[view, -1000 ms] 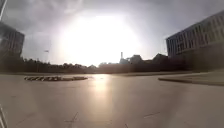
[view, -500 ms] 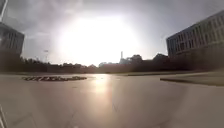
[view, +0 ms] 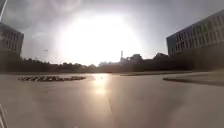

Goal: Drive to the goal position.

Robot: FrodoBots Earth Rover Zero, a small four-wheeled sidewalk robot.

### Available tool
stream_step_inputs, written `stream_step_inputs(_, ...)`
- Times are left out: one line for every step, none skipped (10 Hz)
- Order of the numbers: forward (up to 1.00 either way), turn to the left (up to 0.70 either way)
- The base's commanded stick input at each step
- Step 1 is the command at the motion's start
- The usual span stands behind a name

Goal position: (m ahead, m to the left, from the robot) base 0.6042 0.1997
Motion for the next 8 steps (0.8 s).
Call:
stream_step_inputs(0.7, 0.35)
stream_step_inputs(0.7, 0.35)
stream_step_inputs(0.7, 0.08)
stream_step_inputs(0.7, 0.0)
stream_step_inputs(0.0, 0.0)
stream_step_inputs(0.0, 0.0)
stream_step_inputs(0.0, 0.0)
stream_step_inputs(0.0, 0.0)
